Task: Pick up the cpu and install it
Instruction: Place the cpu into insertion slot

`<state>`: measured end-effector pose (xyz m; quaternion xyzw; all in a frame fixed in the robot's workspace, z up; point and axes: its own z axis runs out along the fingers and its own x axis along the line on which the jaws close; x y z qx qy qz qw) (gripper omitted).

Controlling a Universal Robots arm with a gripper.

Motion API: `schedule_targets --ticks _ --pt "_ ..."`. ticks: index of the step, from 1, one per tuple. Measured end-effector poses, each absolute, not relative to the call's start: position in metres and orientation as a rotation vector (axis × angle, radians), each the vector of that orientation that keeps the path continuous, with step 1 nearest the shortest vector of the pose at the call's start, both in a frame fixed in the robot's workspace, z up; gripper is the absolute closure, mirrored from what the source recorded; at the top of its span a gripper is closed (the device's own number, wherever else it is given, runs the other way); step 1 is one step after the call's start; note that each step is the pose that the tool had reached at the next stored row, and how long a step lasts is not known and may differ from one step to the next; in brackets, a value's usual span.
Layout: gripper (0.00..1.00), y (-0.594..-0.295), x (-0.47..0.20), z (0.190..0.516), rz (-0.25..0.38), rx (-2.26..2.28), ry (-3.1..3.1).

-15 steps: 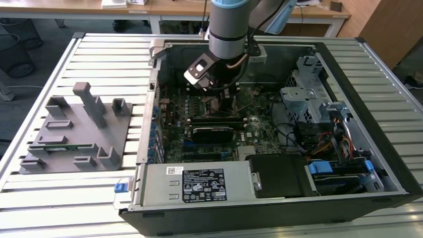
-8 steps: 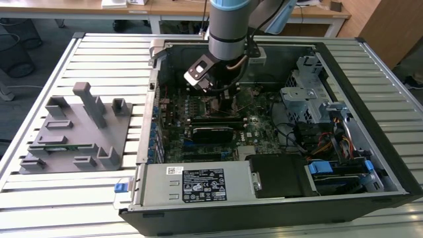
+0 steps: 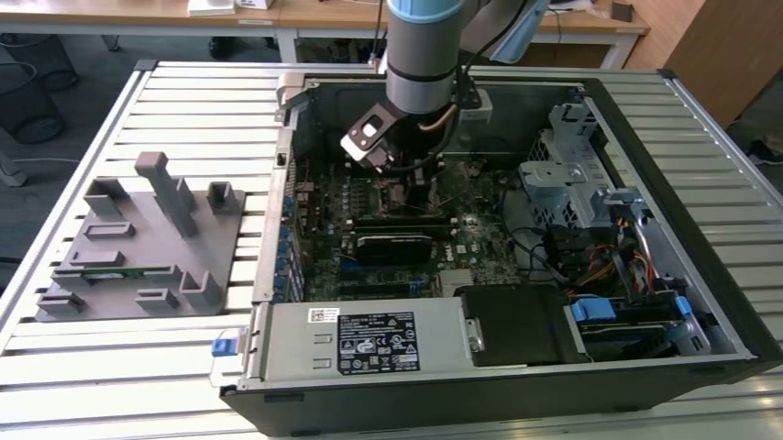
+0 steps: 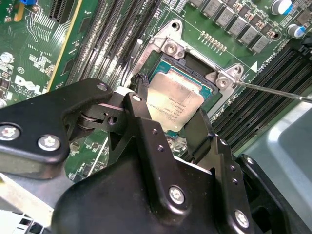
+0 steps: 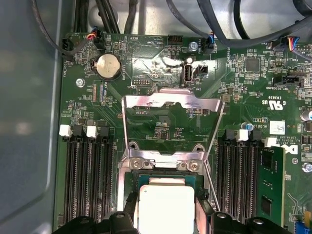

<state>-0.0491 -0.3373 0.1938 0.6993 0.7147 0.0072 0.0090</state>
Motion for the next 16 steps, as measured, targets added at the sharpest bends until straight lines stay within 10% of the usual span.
schedule_targets --ticks 16 --pt "0.38 -0.3373 -0.0491 0.1922 0.022 2.184 2.232"
